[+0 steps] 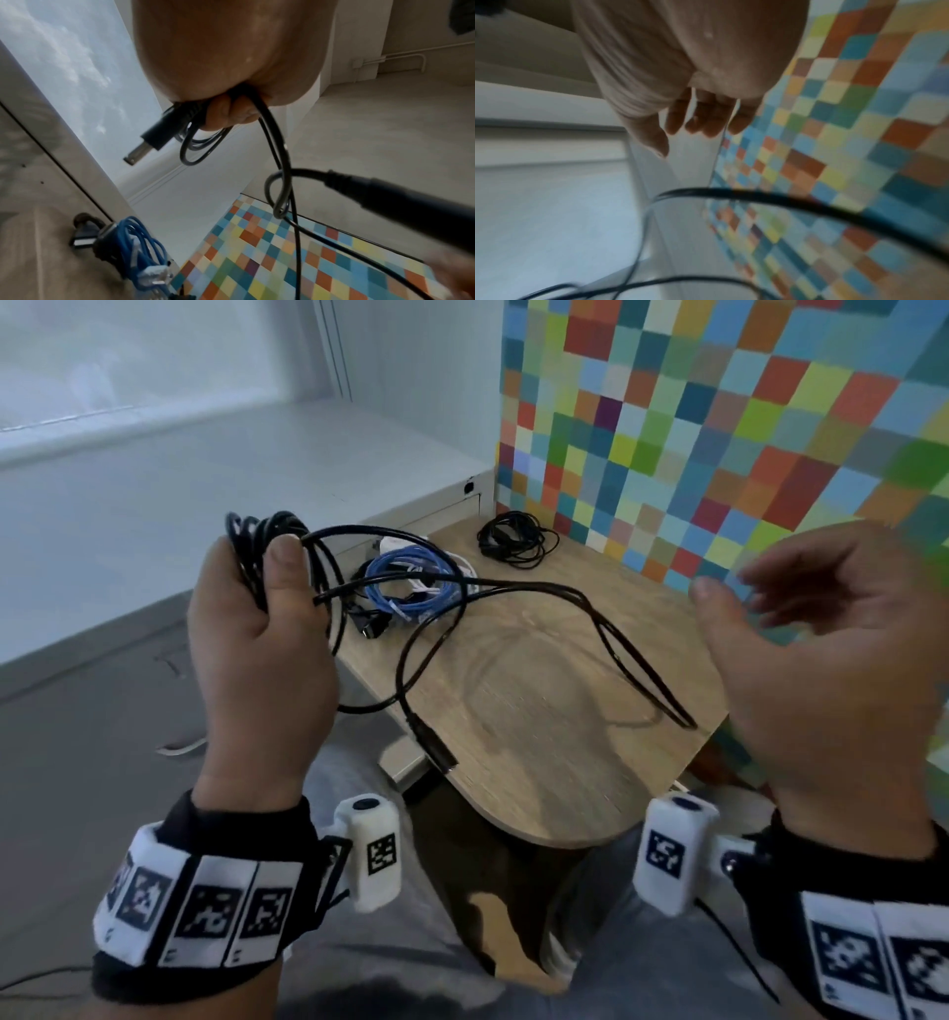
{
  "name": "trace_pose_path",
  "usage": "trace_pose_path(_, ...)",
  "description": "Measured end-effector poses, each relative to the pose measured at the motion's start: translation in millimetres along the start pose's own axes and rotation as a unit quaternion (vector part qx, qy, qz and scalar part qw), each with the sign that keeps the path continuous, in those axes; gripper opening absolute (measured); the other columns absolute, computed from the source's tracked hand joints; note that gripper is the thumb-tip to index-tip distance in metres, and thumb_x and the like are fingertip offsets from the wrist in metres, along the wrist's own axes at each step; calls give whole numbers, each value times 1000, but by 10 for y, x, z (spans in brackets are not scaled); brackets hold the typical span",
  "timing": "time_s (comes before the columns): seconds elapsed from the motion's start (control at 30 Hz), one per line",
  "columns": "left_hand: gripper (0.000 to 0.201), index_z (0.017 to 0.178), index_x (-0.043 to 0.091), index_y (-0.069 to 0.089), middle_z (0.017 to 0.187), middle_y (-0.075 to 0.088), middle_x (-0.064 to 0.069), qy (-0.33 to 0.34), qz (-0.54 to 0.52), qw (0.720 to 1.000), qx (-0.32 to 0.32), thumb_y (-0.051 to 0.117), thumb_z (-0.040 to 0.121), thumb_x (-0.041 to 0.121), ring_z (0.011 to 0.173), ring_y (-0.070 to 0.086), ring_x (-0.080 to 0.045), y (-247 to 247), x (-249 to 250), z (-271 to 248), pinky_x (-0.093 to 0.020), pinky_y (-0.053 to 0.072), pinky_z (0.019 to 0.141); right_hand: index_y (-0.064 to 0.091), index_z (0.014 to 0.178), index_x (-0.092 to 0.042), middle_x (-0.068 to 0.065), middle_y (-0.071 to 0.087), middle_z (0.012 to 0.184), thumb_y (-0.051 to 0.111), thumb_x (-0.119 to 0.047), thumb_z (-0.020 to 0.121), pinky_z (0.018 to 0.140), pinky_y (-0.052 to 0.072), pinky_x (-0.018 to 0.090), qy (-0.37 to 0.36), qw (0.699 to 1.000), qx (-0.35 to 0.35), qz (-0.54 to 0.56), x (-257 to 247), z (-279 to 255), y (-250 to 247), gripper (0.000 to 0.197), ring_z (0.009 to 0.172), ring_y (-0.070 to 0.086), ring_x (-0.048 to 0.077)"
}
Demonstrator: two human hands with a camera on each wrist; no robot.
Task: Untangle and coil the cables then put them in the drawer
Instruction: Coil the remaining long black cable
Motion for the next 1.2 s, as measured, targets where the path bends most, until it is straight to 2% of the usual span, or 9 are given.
trace_pose_path(0.07, 19, 80, 44, 57, 73, 50, 10, -11, -27, 999, -18, 52, 97, 49, 69, 47, -26, 75, 70, -61, -53, 44, 65, 68, 90, -18, -12, 65, 77, 75, -23, 93, 63, 48, 10, -34, 995, -78, 59, -271, -94, 124, 9, 72, 64, 6)
trace_pose_path(0.17, 15, 80, 45, 57, 74, 55, 19, -34, -75, 996, -38, 55, 95, 46, 72, 54, -7, 147, 136, -153, -47, 47, 73, 76, 103, -26, -16, 73, 100, 70, -32, 96, 64, 50, 13, -37, 985, -163, 52, -358, -184, 317, 10, 83, 65, 0)
trace_pose_path(0.3, 21, 82, 40, 54, 69, 43, 11, 11, -78, 994, -77, 50, 103, 42, 58, 37, -20, 196, 171, -236, -44, 30, 59, 68, 125, -33, -19, 63, 120, 71, -36, 96, 73, 37, 13, -39, 979, -192, -62, -205, -204, 431, 30, 78, 44, -16)
trace_pose_path(0.5, 24, 79, 43, 54, 68, 42, 11, 7, -95, 991, -90, 49, 103, 42, 56, 34, -20, 219, 181, -256, -41, 29, 59, 60, 118, -44, -16, 71, 83, 66, -40, 97, 59, 42, 22, 92, 947, -299, -77, -44, -152, 373, 22, 70, 60, -4)
trace_pose_path(0.6, 22, 81, 36, 53, 66, 42, 11, -11, -92, 993, -73, 50, 102, 42, 55, 33, -19, 160, 115, -195, -38, 29, 55, 71, 94, -36, -9, 70, 71, 61, -26, 102, 52, 42, 12, 125, 963, -236, -39, 148, -31, 220, 16, 59, 59, -3)
trace_pose_path(0.73, 23, 78, 34, 52, 64, 39, 12, -50, -89, 993, -51, 51, 100, 42, 54, 30, -15, 9, -46, -66, -32, 26, 53, 72, 79, -32, -9, 70, 72, 61, -25, 103, 84, 57, 39, 168, 975, -129, -72, 522, 149, -111, 27, 76, 65, 7)
trace_pose_path(0.93, 23, 78, 39, 55, 60, 42, 12, -33, -52, 990, -127, 50, 100, 45, 52, 32, -17, 83, -69, -113, -34, 27, 53, 72, 82, -25, 0, 68, 73, 58, -36, 100, 80, 57, 42, 197, 977, -51, -66, 652, 131, -141, 25, 72, 64, 22)
trace_pose_path(1.03, 21, 81, 38, 59, 59, 45, 13, -58, 0, 982, -179, 50, 98, 48, 53, 35, -17, 24, -126, -78, -36, 27, 53, 70, 91, -43, -2, 67, 82, 51, -55, 92, 82, 59, 50, 234, 968, 11, -89, 870, 144, -340, 22, 78, 65, 20)
trace_pose_path(1.2, 26, 74, 37, 55, 62, 43, 11, -76, -1, 992, -99, 49, 98, 46, 55, 36, -17, -121, -108, 38, -37, 31, 52, 61, 105, -64, -28, 61, 113, 57, -58, 85, 94, 56, 49, 206, 966, 6, -159, 1093, 129, -533, 22, 97, 57, -7)
Point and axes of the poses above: each hand's wrist, its own z-axis towards the middle knuckle, its own y-axis out of the palm, x = y × z, the point moved 1 cm from there along z, towards the middle knuckle
